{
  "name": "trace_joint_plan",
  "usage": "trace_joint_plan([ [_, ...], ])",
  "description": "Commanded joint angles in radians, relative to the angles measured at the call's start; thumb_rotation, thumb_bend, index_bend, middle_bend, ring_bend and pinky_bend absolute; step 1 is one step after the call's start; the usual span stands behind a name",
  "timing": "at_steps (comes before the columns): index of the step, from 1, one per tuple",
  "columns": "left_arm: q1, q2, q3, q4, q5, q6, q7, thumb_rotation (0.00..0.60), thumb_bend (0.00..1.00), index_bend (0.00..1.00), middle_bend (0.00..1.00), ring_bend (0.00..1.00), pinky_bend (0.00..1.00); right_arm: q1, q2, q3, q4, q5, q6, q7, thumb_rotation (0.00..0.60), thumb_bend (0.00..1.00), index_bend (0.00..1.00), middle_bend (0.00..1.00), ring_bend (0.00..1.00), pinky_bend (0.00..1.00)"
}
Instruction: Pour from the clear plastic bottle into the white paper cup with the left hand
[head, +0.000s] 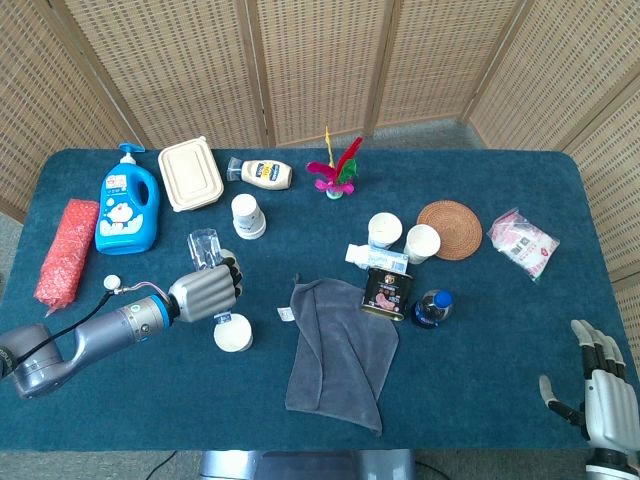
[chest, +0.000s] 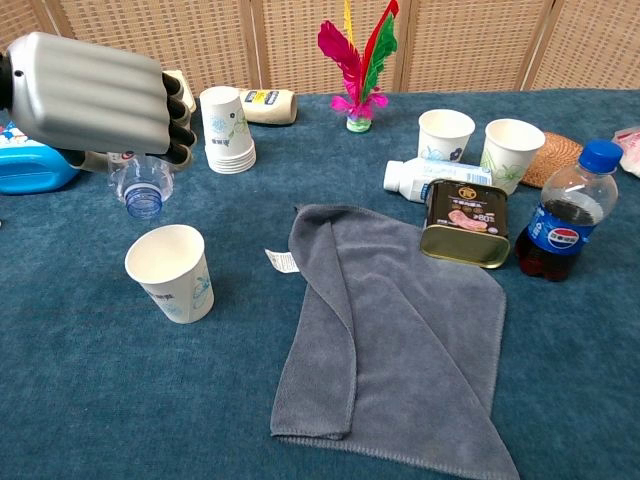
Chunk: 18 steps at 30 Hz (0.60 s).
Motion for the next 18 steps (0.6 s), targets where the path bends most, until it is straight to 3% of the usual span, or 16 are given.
trace_joint_plan([
  [1, -0.002, 0.001, 0.001, 0.001, 0.004, -0.001, 0.004, 0.600, 0.47, 0.47, 0.41, 0.34, 0.33, -0.001, 0.000, 0.000, 0.001, 0.001, 0.001, 0.001, 0.600, 0.39, 0.00, 0.03, 0.00, 0.00],
  [18, -0.006, -0.005, 0.002, 0.002, 0.002, -0.003, 0.003, 0.600, 0.47, 0.47, 0.41, 0.34, 0.33, 0.000, -0.002, 0.002, 0.008, 0.003, -0.005, 0.009, 0.600, 0.39, 0.00, 0.03, 0.00, 0.00],
])
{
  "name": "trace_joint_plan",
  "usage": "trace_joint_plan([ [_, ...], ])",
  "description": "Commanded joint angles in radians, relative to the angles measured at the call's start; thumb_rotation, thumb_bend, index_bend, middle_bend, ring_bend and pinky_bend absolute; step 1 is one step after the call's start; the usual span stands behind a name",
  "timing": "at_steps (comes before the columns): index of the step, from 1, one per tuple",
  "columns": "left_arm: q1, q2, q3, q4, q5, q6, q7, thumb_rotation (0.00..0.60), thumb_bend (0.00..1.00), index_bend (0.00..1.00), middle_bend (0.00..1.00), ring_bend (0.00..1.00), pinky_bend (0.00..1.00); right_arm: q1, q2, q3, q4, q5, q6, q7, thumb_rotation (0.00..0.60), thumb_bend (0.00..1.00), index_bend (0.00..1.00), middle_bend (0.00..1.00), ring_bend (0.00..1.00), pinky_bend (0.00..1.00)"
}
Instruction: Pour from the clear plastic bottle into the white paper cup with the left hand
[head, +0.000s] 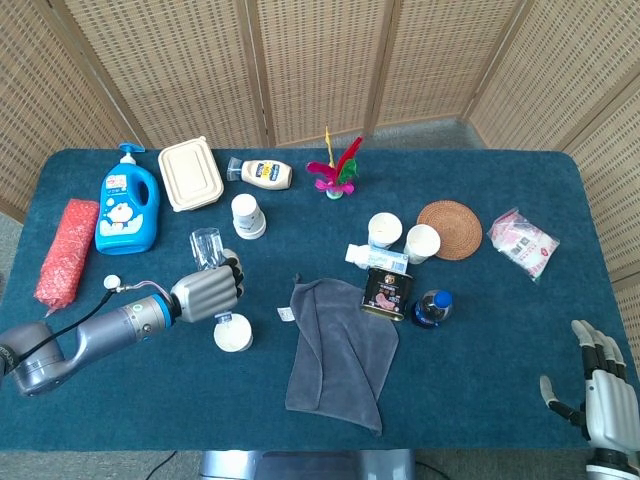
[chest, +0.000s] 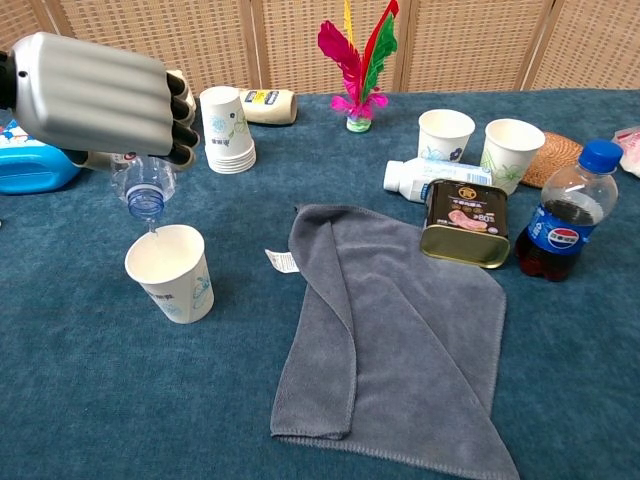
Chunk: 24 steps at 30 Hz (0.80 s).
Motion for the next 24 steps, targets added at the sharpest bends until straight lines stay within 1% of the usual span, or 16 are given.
trace_joint_plan([
  [1, 0.005, -0.003, -0.002, -0.003, -0.013, 0.001, -0.006, 0.600, 0.47, 0.47, 0.41, 0.34, 0.33, 0.000, -0.001, 0.000, 0.001, 0.001, -0.001, 0.001, 0.600, 0.39, 0.00, 0.03, 0.00, 0.00],
  [10, 0.040, -0.022, -0.006, -0.011, -0.072, 0.028, -0.044, 0.600, 0.47, 0.45, 0.41, 0.34, 0.33, -0.001, 0.001, -0.001, 0.002, 0.002, -0.001, 0.003, 0.600, 0.40, 0.00, 0.03, 0.00, 0.00],
  [14, 0.065, -0.034, -0.012, -0.022, -0.125, 0.046, -0.081, 0.600, 0.47, 0.45, 0.41, 0.34, 0.34, -0.002, 0.002, -0.002, -0.001, 0.001, -0.001, 0.001, 0.600, 0.39, 0.00, 0.03, 0.00, 0.00],
  [18, 0.098, -0.045, -0.020, -0.036, -0.186, 0.077, -0.130, 0.600, 0.47, 0.44, 0.40, 0.34, 0.34, -0.003, 0.003, -0.002, -0.003, 0.002, -0.001, -0.002, 0.600, 0.39, 0.00, 0.03, 0.00, 0.00],
  [24, 0.150, -0.067, -0.024, -0.039, -0.242, 0.145, -0.169, 0.600, 0.47, 0.43, 0.40, 0.34, 0.34, 0.001, 0.006, -0.001, -0.012, 0.001, -0.006, -0.014, 0.600, 0.39, 0.00, 0.03, 0.00, 0.00],
])
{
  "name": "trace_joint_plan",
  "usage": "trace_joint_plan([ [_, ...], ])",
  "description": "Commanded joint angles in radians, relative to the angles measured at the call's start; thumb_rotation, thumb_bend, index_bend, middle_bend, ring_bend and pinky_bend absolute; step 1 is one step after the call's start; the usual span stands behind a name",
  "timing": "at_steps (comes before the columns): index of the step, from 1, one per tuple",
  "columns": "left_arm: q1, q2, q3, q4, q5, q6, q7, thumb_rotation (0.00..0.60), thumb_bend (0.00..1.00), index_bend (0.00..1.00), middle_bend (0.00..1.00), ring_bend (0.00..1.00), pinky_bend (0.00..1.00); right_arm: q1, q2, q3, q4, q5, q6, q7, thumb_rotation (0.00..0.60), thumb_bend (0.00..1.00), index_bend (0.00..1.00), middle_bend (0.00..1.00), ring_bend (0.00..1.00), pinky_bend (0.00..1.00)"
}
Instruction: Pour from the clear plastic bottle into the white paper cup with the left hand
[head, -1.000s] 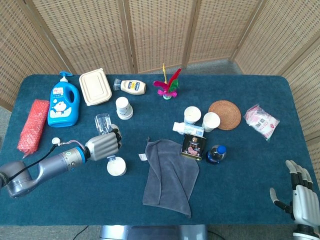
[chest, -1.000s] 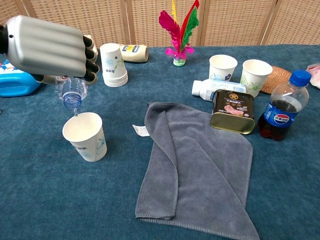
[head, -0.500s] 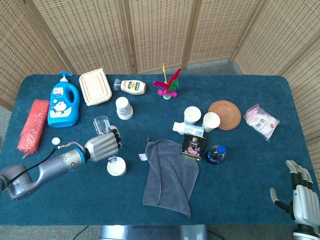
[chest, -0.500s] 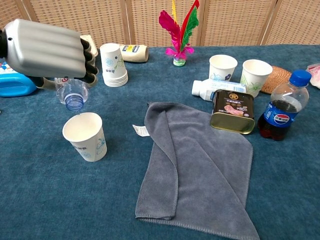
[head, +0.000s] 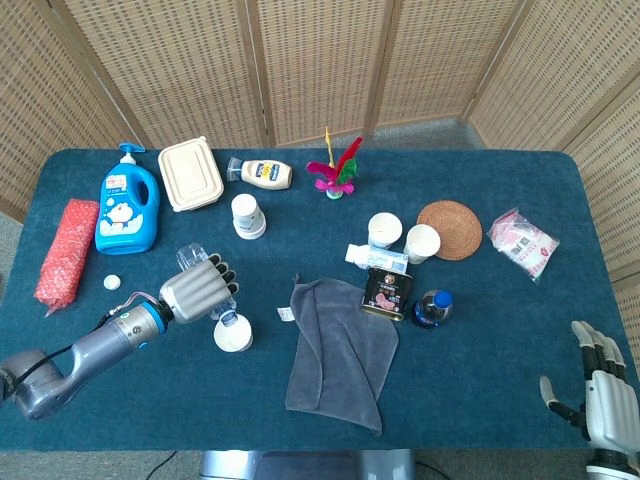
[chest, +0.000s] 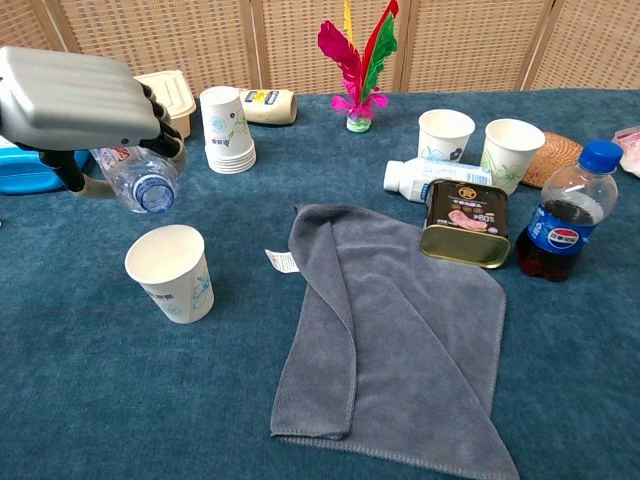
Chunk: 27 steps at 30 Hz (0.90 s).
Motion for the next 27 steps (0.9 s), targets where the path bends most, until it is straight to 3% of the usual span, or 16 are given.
trace_joint_plan([
  [1, 0.031, -0.015, -0.002, 0.001, -0.023, 0.043, -0.016, 0.600, 0.47, 0.43, 0.40, 0.34, 0.34, 0.003, 0.001, 0.001, -0.005, -0.001, -0.002, -0.006, 0.600, 0.39, 0.00, 0.03, 0.00, 0.00],
  [10, 0.143, -0.043, -0.007, -0.025, -0.099, 0.185, -0.141, 0.600, 0.46, 0.39, 0.40, 0.34, 0.35, 0.012, 0.009, -0.001, -0.022, -0.004, -0.016, -0.030, 0.600, 0.40, 0.00, 0.03, 0.00, 0.00],
  [23, 0.277, -0.086, -0.024, -0.010, -0.125, 0.347, -0.436, 0.600, 0.46, 0.40, 0.41, 0.34, 0.36, 0.031, 0.008, 0.002, -0.041, -0.003, -0.035, -0.060, 0.600, 0.39, 0.00, 0.03, 0.00, 0.00],
  [27, 0.329, -0.096, -0.050, -0.054, -0.175, 0.393, -0.598, 0.600, 0.45, 0.39, 0.41, 0.34, 0.36, 0.035, 0.009, 0.003, -0.044, -0.001, -0.038, -0.064, 0.600, 0.39, 0.00, 0.03, 0.00, 0.00],
])
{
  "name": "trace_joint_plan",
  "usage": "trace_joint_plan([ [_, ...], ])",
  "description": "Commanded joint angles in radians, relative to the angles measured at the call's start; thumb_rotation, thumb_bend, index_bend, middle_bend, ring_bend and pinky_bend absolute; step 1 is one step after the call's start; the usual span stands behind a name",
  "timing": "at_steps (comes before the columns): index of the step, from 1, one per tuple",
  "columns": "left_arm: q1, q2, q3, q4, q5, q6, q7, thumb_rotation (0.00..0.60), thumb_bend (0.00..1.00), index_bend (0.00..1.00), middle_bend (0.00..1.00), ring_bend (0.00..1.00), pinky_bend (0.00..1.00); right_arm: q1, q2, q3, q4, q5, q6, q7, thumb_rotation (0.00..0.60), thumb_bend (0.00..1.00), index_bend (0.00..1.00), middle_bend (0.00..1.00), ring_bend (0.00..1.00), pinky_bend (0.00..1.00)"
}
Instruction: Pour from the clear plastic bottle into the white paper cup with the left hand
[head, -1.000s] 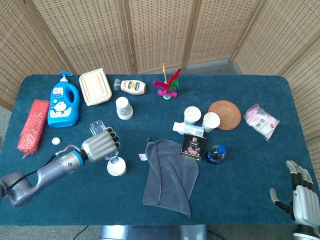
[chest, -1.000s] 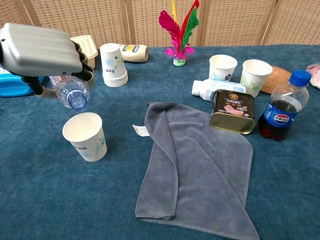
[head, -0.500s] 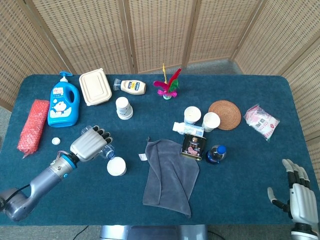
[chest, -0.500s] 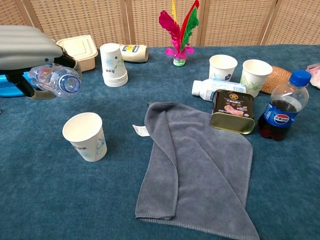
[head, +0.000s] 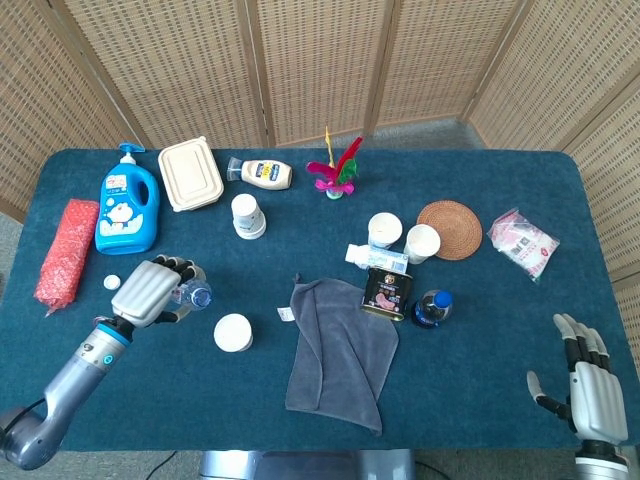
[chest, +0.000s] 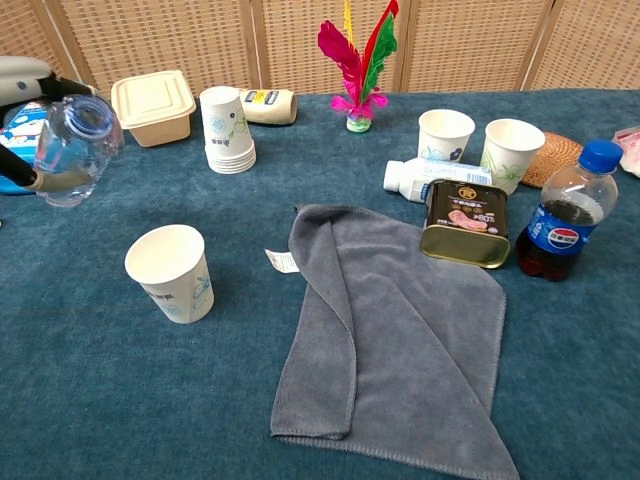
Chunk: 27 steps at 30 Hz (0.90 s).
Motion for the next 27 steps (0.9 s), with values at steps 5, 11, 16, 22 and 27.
trace_joint_plan([
  [5, 0.102, 0.000, -0.050, -0.077, -0.086, 0.064, -0.342, 0.600, 0.45, 0.39, 0.41, 0.34, 0.36, 0.005, -0.002, -0.001, 0.001, 0.004, -0.008, 0.001, 0.600, 0.39, 0.00, 0.03, 0.00, 0.00],
  [11, 0.153, 0.030, -0.053, -0.101, -0.096, 0.054, -0.556, 0.600, 0.45, 0.38, 0.40, 0.34, 0.35, 0.012, -0.001, 0.000, -0.003, 0.002, -0.013, -0.006, 0.600, 0.40, 0.00, 0.03, 0.00, 0.00],
  [16, 0.189, 0.077, -0.046, -0.113, -0.081, 0.012, -0.774, 0.600, 0.45, 0.37, 0.40, 0.33, 0.34, 0.019, -0.001, 0.001, -0.008, 0.003, -0.019, -0.014, 0.600, 0.40, 0.00, 0.03, 0.00, 0.00],
  [22, 0.218, 0.102, -0.019, -0.069, 0.004, 0.000, -0.955, 0.600, 0.44, 0.36, 0.38, 0.31, 0.31, 0.026, 0.000, 0.002, -0.015, 0.006, -0.025, -0.022, 0.600, 0.39, 0.00, 0.03, 0.00, 0.00],
  [27, 0.234, 0.106, -0.002, -0.013, 0.036, -0.002, -1.041, 0.599, 0.44, 0.35, 0.37, 0.30, 0.31, 0.032, 0.002, 0.004, -0.019, 0.009, -0.029, -0.028, 0.600, 0.39, 0.00, 0.03, 0.00, 0.00],
])
